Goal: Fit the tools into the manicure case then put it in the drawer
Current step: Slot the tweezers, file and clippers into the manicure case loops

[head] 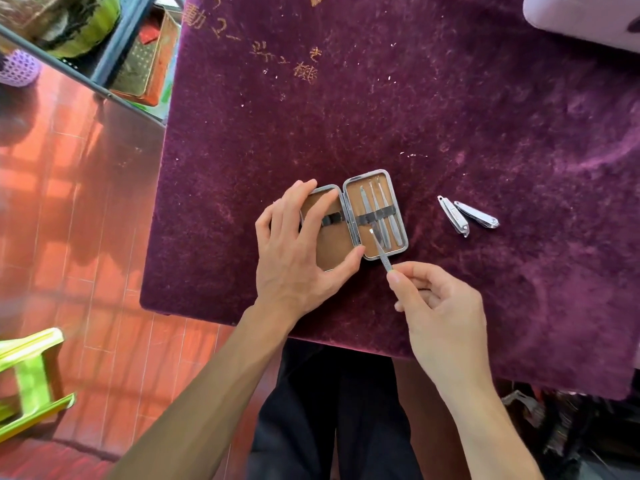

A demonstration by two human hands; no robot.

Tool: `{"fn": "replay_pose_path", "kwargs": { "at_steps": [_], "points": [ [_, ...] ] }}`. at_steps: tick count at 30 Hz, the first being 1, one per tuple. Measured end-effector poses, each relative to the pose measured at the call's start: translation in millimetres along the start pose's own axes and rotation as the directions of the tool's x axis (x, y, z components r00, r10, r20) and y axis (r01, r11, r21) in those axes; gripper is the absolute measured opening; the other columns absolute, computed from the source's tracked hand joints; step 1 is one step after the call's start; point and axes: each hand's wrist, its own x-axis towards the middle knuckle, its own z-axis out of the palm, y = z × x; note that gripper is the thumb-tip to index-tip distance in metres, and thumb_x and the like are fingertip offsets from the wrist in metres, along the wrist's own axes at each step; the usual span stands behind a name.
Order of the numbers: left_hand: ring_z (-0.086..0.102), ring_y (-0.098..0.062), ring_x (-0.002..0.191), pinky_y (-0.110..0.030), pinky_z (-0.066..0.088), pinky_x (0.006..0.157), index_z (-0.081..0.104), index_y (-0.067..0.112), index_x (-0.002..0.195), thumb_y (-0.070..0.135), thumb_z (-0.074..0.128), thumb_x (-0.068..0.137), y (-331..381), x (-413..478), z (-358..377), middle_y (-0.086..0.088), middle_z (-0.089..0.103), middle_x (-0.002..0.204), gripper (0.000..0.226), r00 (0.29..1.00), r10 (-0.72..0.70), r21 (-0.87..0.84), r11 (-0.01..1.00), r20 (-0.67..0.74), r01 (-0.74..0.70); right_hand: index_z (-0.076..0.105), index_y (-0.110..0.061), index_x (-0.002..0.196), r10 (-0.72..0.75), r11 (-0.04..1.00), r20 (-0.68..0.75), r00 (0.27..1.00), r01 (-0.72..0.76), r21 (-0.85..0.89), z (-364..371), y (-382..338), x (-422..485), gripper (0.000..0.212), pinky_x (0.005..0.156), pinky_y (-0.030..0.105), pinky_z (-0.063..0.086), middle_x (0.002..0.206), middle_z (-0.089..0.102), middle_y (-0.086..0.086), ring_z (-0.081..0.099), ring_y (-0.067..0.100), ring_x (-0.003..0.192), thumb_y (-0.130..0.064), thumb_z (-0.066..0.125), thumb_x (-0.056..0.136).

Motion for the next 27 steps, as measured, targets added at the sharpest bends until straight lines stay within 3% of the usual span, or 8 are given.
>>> {"fn": "replay_pose_path", "kwargs": {
  "at_steps": [6, 10, 16, 27],
  "points": [
    [0.04, -0.023, 0.146, -0.047, 0.031, 0.115, 0.055, 0.019, 0.144, 0.062, 0.067, 0.083, 0, -1, 0, -0.006, 0.046, 0.153, 0.076, 1.0, -0.002, 0.003, 1.0, 0.013, 0.002, 0.078, -0.041, 0.094, 0.017, 1.0, -0.026, 1.0, -0.016, 0.022, 7, 2, 3, 0.007, 0.058, 0.015, 0.054, 0.083, 0.077, -0.023, 0.073, -0.001, 0.067, -0.035, 0.076, 0.096],
    [0.04, -0.025, 0.146, -0.048, 0.032, 0.115, 0.056, 0.019, 0.143, 0.061, 0.067, 0.083, 1, -1, 0, -0.008, 0.046, 0.153, 0.074, 1.0, 0.003, 0.003, 1.0, 0.01, -0.003, 0.079, -0.038, 0.1, 0.017, 1.0, -0.031, 0.999, -0.017, 0.014, 11, 2, 5, 0.007, 0.063, 0.024, 0.057, 0.085, 0.077, -0.022, 0.074, 0.001, 0.07, -0.033, 0.075, 0.097],
    [0.041, -0.025, 0.146, -0.047, 0.032, 0.115, 0.057, 0.018, 0.142, 0.06, 0.068, 0.083, 1, -1, 0, -0.009, 0.046, 0.153, 0.073, 1.0, 0.0, 0.007, 1.0, 0.011, 0.0, 0.08, -0.035, 0.103, 0.031, 1.0, -0.018, 0.999, -0.031, -0.005, 13, 7, 5, 0.008, 0.065, 0.023, 0.056, 0.086, 0.077, -0.023, 0.074, 0.0, 0.075, -0.032, 0.074, 0.099],
    [0.041, -0.025, 0.146, -0.042, 0.029, 0.116, 0.059, 0.018, 0.14, 0.06, 0.067, 0.083, 2, 0, -2, -0.009, 0.047, 0.153, 0.072, 1.0, -0.002, 0.013, 1.0, 0.01, 0.002, 0.073, -0.047, 0.096, -0.005, 1.0, -0.041, 0.999, 0.005, -0.007, 15, 5, 5, 0.016, 0.061, 0.022, 0.058, 0.089, 0.076, -0.026, 0.075, 0.0, 0.076, -0.032, 0.073, 0.1]
  ]
}}
